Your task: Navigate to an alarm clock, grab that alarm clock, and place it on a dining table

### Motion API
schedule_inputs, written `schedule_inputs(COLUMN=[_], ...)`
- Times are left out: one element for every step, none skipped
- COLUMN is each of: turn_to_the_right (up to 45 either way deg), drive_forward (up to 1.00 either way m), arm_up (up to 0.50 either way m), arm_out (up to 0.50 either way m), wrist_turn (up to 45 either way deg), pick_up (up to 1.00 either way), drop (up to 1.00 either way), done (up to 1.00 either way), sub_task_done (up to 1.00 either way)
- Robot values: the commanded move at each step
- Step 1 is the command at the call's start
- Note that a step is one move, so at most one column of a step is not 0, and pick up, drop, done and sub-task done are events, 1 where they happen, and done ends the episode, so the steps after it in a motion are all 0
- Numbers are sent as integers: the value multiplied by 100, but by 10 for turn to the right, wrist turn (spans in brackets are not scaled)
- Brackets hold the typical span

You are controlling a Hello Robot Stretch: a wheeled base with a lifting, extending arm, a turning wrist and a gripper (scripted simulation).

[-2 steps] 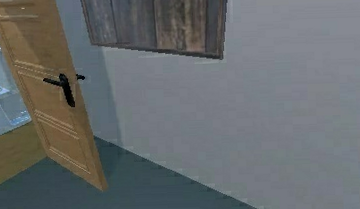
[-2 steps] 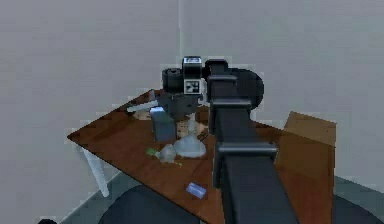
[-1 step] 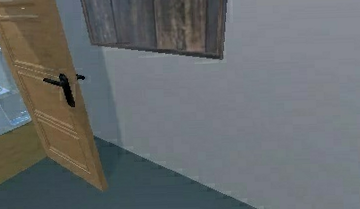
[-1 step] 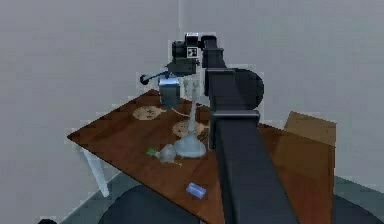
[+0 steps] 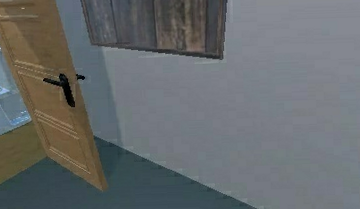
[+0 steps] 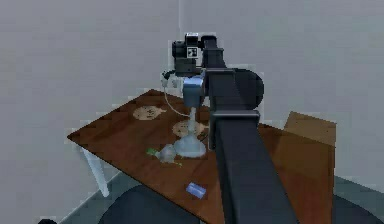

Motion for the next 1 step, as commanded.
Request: schedule_inputs(turn_to_the_right=[0], drive_forward=[0], arm_up=[-14], arm_out=[0], wrist_turn=[0], pick_up=[0], drop=[0], done=[0], sub_task_done=[0])
